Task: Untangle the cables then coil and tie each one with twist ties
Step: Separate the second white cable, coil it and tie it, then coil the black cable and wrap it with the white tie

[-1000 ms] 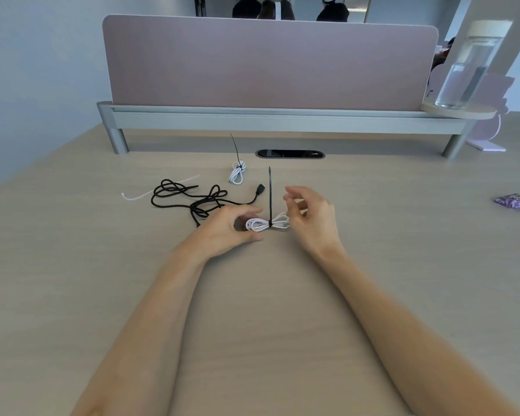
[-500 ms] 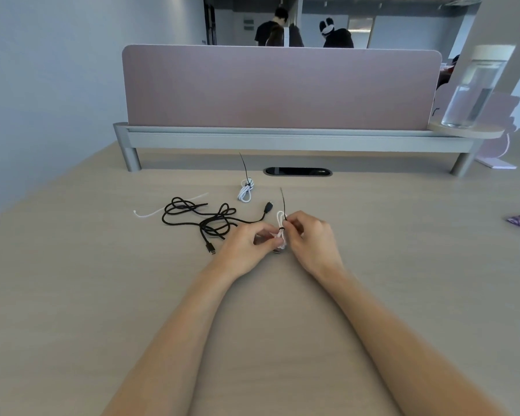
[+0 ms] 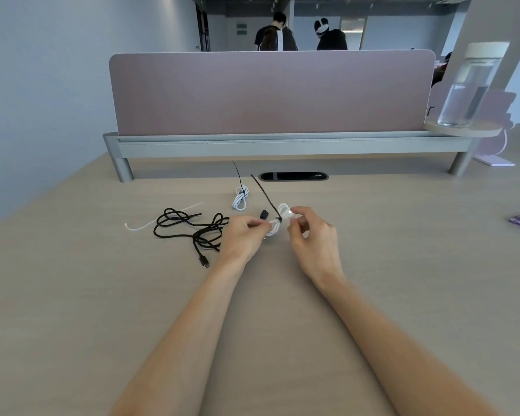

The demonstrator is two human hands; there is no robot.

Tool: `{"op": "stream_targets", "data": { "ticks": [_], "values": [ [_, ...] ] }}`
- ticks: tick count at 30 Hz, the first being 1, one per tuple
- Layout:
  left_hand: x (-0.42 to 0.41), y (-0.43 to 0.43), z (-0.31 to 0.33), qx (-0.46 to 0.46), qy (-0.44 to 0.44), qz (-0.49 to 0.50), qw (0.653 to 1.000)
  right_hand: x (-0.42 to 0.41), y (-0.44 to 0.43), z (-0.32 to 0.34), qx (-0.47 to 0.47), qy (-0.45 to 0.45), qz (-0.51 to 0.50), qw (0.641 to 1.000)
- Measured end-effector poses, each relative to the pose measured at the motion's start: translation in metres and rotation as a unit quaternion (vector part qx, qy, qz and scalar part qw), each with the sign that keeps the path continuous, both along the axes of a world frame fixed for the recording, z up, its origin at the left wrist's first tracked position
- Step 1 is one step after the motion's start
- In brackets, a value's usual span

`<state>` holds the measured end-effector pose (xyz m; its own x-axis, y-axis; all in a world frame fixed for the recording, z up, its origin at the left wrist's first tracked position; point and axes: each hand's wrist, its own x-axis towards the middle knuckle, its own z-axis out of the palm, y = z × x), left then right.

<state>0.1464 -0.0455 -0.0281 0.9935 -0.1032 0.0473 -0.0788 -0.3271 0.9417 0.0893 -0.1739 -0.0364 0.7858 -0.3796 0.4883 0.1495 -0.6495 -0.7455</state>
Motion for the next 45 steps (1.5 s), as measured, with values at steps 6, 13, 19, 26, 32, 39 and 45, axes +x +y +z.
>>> {"op": "stream_targets", "data": {
  "ticks": [6,13,19,26,32,39,45],
  "values": [
    [0.045,-0.026,0.018,-0.041,0.004,0.117,0.992,0.002,0.003,-0.008,-0.039,-0.005,0.013,0.999],
    [0.093,-0.046,0.003,-0.012,0.076,0.174,0.982,0.007,-0.002,-0.013,-0.046,0.007,0.005,0.999],
    [0.099,-0.051,0.004,0.003,0.085,0.175,0.981,0.009,-0.009,-0.013,0.001,0.042,-0.013,0.999],
    [0.070,-0.017,0.009,0.206,-0.051,0.089,0.973,0.010,-0.008,-0.011,0.004,0.067,-0.010,0.998],
    [0.033,0.017,-0.007,0.433,-0.171,-0.017,0.885,0.007,-0.008,-0.011,0.008,0.093,-0.003,0.996],
    [-0.009,0.031,-0.016,0.366,-0.290,-0.052,0.882,0.003,-0.010,-0.018,-0.135,0.088,0.082,0.983],
    [-0.034,0.037,-0.022,0.240,-0.340,-0.131,0.900,-0.003,-0.010,-0.019,-0.303,0.053,0.139,0.941]
  ]
}}
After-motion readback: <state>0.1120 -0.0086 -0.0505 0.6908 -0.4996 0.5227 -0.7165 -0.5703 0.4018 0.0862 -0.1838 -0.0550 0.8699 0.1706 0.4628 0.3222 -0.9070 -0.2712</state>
